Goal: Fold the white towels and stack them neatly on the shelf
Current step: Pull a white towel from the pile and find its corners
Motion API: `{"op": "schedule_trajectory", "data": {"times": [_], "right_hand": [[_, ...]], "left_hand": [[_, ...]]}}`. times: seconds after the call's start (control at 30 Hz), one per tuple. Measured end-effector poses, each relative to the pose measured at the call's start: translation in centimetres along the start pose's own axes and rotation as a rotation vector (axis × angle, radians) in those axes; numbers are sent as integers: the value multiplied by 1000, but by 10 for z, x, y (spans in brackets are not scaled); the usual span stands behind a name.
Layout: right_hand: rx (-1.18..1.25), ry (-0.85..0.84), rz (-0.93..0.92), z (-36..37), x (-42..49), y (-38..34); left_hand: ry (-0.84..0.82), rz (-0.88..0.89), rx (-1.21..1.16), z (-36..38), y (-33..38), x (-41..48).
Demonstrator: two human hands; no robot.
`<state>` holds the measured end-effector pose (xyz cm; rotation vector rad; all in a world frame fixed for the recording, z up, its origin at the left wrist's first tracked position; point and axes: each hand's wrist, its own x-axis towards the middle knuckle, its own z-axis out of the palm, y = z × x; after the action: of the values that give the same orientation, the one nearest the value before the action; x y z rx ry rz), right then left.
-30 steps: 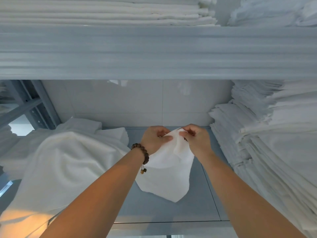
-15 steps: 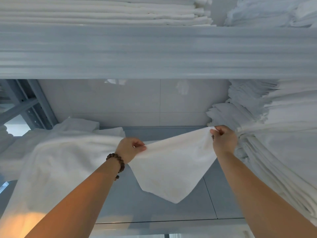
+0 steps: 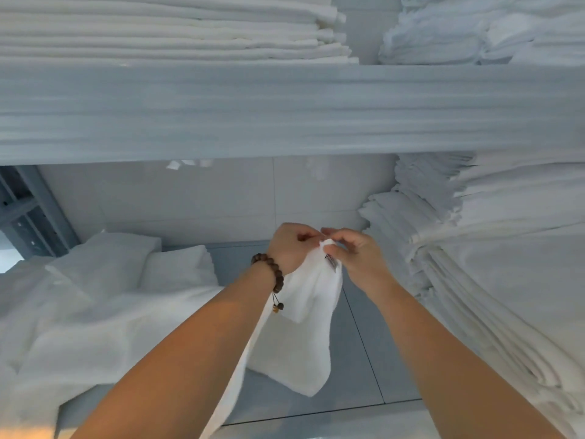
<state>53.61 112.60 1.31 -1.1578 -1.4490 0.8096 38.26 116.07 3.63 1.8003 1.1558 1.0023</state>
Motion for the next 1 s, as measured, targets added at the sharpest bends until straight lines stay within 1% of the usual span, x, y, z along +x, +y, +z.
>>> {"op": "schedule_trajectory", "data": {"times": [0.07,0.2,0.37,0.5,0.77,0.9,1.0], "right_hand": [[-29,19,-12,-11,-2,-2],[-193,49,-26,-28,-9,-1],[-406,178,-48,-36,-11,8],[-565,206,-1,-42,-9,24],[-692,258,46,-42,-5,49],[-701,364,179,-51,-3,61],[-685,358,237,-50,-6,63]], "left_hand": [[-32,1,-8,8,4,3],[-69,-5,-1,20,6,6],[-105,-57,-17,25,-1,4],[-87,-84,20,16,-13,0],[-77,-159,151,-20,-42,-12],[-65,-180,211,-47,-58,-21],[-15,-198,245,-65,-68,-27]]}}
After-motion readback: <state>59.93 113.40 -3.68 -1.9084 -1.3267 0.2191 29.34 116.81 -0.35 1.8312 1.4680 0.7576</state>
